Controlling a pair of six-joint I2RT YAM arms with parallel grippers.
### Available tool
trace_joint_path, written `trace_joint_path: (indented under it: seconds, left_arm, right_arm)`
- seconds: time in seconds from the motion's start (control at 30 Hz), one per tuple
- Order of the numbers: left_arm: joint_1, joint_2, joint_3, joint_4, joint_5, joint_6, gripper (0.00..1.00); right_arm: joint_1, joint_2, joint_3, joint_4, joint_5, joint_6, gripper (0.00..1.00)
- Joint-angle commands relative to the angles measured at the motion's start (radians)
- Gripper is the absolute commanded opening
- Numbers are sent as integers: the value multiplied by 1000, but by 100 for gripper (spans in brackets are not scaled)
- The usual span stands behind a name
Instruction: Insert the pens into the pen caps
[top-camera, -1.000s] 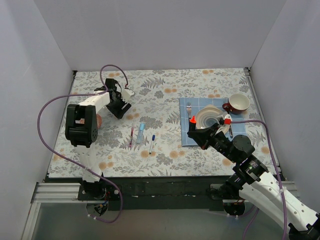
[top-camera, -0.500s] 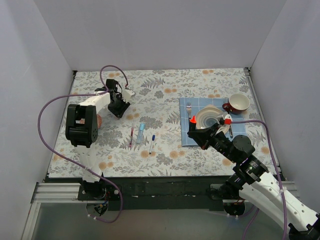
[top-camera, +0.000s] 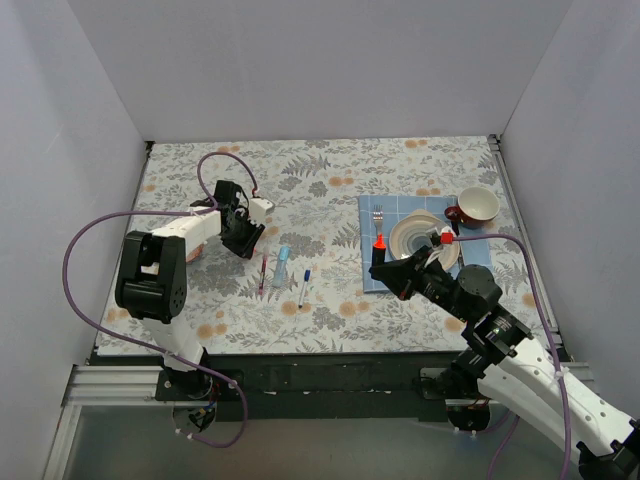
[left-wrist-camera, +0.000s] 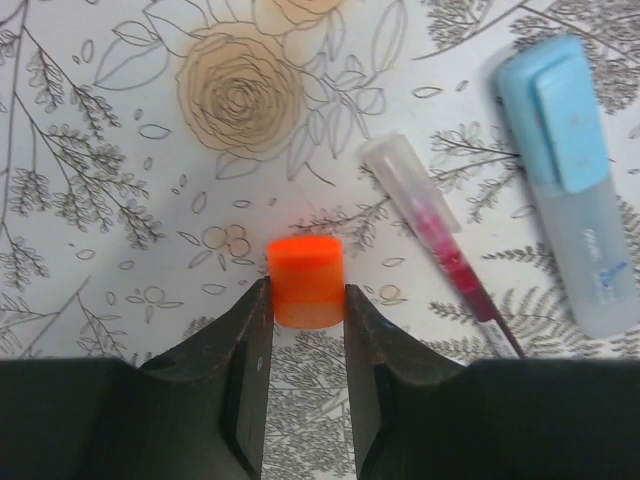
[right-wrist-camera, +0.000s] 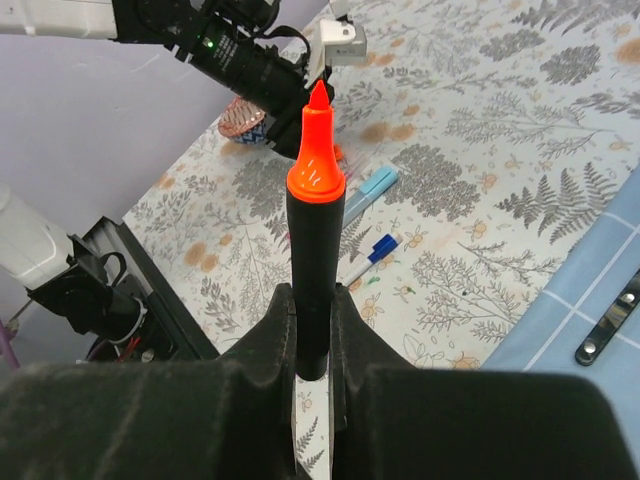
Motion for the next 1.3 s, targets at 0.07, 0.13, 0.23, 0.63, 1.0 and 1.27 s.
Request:
trace_joint_path:
  seconds: [0.07,0.13,0.23,0.63,1.0,1.27]
  left_arm:
    - [-13,-172,-41,92,76,-147,0]
    - [-13,-221,-52,135,105,-217,0]
    - [-13,-319,-78,239,168,-362,0]
    - [-174,-645,-416,1021,216,-1237,0]
    - [-365,-669,-446,949,7,-1308,0]
    - [-383,-678,-436,910,-42,-1234,0]
  right_arm:
    - [5,82,9,96,-68,64,1]
    - [4,117,10,107,-79,67,1]
    - [4,197,16,148,-100,64,1]
    - [104,645,189,315,-123,25,1]
    - [202,818,311,358,13,-26,1]
    - [208,828,322,337,62,-31,1]
